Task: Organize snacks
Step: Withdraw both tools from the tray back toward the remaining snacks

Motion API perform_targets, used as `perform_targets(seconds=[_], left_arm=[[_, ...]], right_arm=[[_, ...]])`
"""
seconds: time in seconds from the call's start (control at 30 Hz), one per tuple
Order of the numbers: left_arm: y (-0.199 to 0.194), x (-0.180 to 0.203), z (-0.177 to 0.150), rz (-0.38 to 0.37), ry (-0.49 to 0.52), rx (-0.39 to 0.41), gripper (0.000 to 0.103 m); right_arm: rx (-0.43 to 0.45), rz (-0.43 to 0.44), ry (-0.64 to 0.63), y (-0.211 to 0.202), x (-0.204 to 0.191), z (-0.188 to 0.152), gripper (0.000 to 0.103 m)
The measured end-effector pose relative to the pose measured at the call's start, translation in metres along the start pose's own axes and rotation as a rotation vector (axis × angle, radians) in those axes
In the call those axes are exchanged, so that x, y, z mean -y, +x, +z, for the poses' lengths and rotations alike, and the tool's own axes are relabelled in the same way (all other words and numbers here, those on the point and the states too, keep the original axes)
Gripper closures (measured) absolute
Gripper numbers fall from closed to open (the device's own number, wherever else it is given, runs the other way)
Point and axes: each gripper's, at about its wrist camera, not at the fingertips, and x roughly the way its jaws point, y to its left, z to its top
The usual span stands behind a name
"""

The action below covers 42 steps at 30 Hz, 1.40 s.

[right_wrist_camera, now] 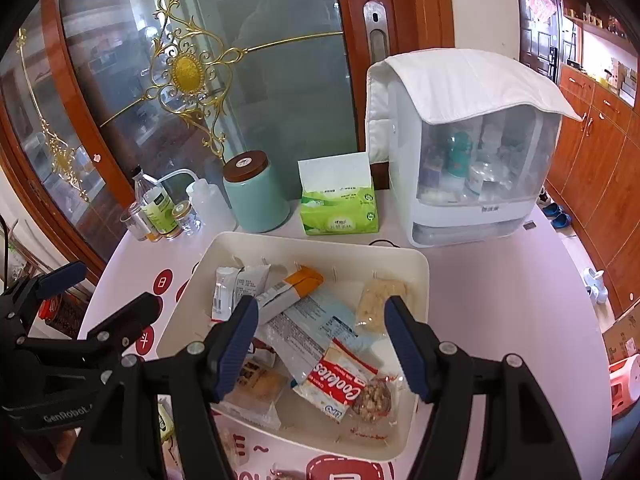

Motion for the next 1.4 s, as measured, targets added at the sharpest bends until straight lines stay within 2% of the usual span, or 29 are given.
perform_targets(seconds=[0.27,0.73,1.13,1.4], left_arm=[[-0.025,-0.001,-0.014,-0.002,0.014,-0.001,0.001],[-0.093,0.001,-0.047,0.015,0.014,0.048,0.001],[-0.14,-0.003,-0.101,0.014,0.007,0.074,0.001],[-0.156,-0.015,-0.145,0.003,-0.024,0.063,0.001]], right_arm=[[0.003,0.017,-0.008,-0.018,-0.004,-0.012,0.037],[0.041,0.064,-0.052,-0.078,-0.016,-0.044,0.037],[0.067,0.111,-0.119,-0.122,-0.037,-0.09,0.037],[0.049,0.167,-0.144,-0.135,-0.045,-0.133,0.035]])
